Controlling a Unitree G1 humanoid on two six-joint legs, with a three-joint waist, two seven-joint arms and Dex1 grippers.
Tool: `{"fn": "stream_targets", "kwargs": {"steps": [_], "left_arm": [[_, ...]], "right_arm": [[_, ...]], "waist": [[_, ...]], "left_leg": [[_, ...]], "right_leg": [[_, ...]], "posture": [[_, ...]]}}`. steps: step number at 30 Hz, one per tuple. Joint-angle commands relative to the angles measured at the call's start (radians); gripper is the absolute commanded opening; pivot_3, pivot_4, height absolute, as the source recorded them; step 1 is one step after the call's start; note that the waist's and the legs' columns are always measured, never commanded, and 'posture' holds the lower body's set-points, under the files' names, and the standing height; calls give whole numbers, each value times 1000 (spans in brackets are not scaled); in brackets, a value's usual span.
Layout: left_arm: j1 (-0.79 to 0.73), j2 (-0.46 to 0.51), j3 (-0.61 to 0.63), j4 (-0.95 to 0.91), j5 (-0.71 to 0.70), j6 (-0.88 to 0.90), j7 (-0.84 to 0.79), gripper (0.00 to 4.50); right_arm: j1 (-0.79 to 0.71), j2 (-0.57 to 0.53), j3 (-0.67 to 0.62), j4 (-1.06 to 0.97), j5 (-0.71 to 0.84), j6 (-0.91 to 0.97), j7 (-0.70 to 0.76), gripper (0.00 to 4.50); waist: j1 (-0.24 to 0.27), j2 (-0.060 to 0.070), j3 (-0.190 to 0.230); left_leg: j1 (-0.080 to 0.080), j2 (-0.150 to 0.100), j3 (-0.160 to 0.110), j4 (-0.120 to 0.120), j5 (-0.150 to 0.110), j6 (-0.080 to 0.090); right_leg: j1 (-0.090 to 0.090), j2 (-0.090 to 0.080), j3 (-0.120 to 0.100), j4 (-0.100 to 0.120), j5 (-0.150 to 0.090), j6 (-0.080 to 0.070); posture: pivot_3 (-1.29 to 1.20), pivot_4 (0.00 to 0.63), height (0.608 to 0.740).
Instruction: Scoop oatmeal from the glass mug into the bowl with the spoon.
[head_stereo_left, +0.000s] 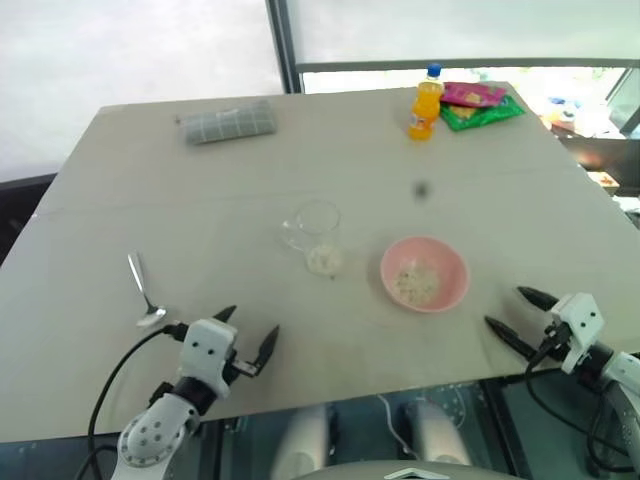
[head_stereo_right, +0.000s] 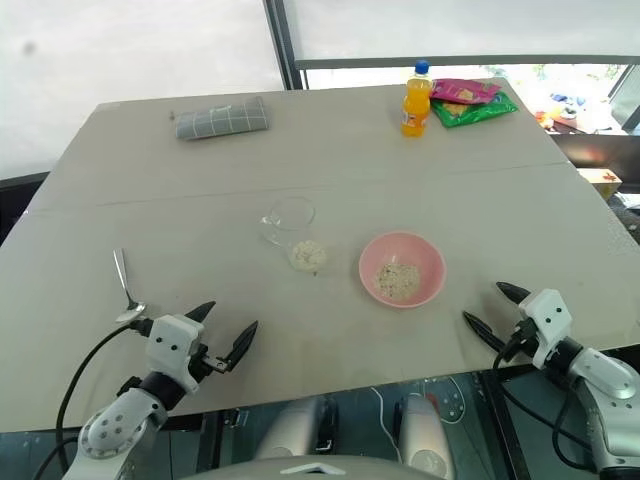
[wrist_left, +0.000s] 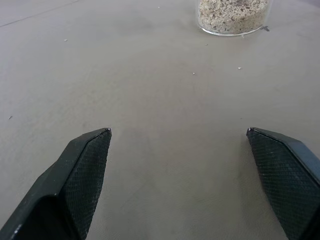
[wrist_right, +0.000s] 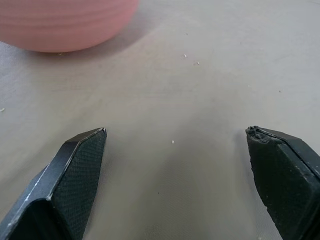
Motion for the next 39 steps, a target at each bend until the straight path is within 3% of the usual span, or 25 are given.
{"fn": "stream_targets", "kwargs": {"steps": [1,27,33,39], "left_arm": [[31,3,21,41,12,20,5,4458],[26,8,38,36,19,40,5,4458],[-56,5,192,30,-85,101,42,4458],[-219,59,324,38,-166,239,74,4458]], "right_arm": [[-16,3,8,10,-8,-11,14,4500],[-4,-11,-10,-23,3,7,36,4500],[34,-140,-32,-151,58,81,152,4500],[-85,-295,-110,-354,301,350,198,4500]], "waist": [[0,0,0],[0,0,0],[0,1,3],[2,-8,13]], "left_leg": [[0,0,0,0,0,0],[0,0,0,0,0,0],[0,0,-1,0,1,1],[-1,0,-1,2,3,5]], "right_leg": [[0,0,0,0,0,0],[0,1,0,0,0,0],[0,1,-1,1,0,0],[0,1,-1,2,0,0]], "posture": [[0,150,740],[0,150,740],[0,150,740],[0,150,740]]}}
